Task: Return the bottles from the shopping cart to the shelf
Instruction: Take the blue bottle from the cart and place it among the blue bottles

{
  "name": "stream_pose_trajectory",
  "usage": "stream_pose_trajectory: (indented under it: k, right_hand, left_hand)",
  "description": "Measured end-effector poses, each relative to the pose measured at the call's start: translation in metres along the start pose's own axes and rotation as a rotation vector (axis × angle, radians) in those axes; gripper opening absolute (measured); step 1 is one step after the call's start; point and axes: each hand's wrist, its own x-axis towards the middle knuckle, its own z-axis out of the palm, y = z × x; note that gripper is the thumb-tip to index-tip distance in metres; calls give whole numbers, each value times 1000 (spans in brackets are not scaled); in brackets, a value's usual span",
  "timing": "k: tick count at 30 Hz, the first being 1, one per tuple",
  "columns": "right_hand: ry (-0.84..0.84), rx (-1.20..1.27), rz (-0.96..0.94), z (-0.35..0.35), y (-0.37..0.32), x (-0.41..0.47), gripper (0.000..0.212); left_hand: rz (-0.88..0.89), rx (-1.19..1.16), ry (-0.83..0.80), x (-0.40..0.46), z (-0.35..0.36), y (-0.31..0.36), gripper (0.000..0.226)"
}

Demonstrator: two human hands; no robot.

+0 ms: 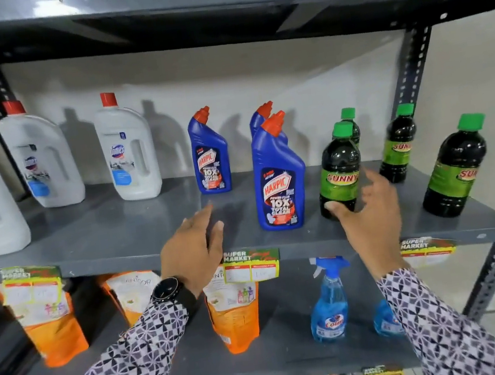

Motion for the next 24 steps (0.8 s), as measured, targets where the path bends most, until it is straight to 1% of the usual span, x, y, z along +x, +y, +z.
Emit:
stream_pose_trajectory:
  k: [2,3,4,6,8,10,12,16,18,21,23,24]
  right_hand:
    - [98,15,-146,0,-2,-24,60]
    - [93,45,-224,3,-6,-39,51]
    - [41,80,-297,10,-12,-58,45]
    - [-114,98,-448,28,-24,-94,39]
    - [-306,78,-604,55,-37,-137,36]
    - [-504,102,-749,87,-48,-184,34]
    - [-705,136,-853,125,-59,-234,36]
    - [-1086,159,-871,199,-74,-337,43]
    - [-1338,112,-806,236,-81,-389,49]
    - [-1691,-43,-697,293,-87,-465,60]
    - [-1875,-181,-618,329,-84,-512,69]
    - [-1966,-269,-572,353,-72,-541,75]
  left_hand:
    - [5,-168,175,-30,1,-3,49]
    - [4,-207,227,-46,1,-6,48]
    - [-11,-222,254,-65,3,-14,48]
    - [-45,-240,277,-102,5,-29,48]
    - [-135,-252,267,-144,5,-53,46]
    - [-253,-258,235,-184,2,-84,45]
    - [-403,-236,197,-227,-2,-124,45]
    - [-804,-165,110,-318,-3,-214,46]
    - [-1047,-220,26,-364,3,-266,46]
    - [-1372,-272,-93,-431,21,-342,45]
    - [-1465,-266,-188,-465,43,-381,56]
    - [-1516,-282,-230,-474,47,-393,57]
